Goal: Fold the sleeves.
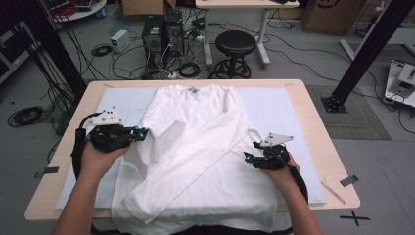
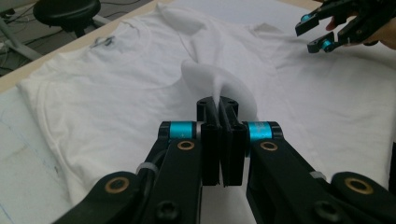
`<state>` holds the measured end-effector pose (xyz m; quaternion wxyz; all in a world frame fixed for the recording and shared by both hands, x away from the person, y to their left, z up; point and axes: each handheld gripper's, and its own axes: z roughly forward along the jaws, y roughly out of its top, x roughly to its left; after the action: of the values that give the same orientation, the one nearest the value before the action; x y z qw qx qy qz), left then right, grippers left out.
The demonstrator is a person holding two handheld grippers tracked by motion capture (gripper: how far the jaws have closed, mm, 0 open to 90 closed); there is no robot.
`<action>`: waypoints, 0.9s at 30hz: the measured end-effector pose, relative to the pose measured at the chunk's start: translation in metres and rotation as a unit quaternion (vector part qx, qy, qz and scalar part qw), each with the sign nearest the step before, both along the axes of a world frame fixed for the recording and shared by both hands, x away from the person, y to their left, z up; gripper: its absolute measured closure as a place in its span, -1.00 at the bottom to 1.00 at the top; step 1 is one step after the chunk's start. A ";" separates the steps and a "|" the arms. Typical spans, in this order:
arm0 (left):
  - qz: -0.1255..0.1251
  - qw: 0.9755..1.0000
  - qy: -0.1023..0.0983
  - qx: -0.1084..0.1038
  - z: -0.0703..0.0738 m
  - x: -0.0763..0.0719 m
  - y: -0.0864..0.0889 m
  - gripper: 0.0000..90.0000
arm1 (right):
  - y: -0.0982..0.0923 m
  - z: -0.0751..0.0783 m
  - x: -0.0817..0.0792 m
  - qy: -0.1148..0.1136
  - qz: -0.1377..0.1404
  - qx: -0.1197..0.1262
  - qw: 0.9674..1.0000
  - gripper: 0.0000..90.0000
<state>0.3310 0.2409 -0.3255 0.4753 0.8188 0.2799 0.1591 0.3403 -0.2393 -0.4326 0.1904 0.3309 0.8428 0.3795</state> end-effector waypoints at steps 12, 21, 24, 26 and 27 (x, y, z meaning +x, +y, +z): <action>-0.023 0.999 -0.024 -0.039 0.022 0.007 -0.038 0.95 | -0.003 0.000 0.001 -0.001 0.001 0.004 1.000 0.01; -0.041 0.998 -0.010 -0.049 0.016 0.011 -0.069 0.93 | -0.004 0.001 0.002 -0.003 0.001 0.002 1.000 0.01; -0.043 0.997 0.005 -0.060 0.007 0.014 -0.075 0.76 | -0.004 0.001 0.001 -0.004 0.001 0.003 1.000 0.01; -0.035 0.997 0.009 -0.067 0.000 0.015 -0.075 0.53 | -0.004 0.002 0.000 -0.003 0.000 0.004 1.000 0.01; -0.035 0.997 0.009 -0.067 0.000 0.015 -0.075 0.50 | -0.004 0.002 0.000 -0.003 0.000 0.004 1.000 0.01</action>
<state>0.3456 0.1661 -0.3254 0.5317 0.7958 0.2655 0.1163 0.3403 -0.2428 -0.4310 0.1918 0.3299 0.8410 0.3837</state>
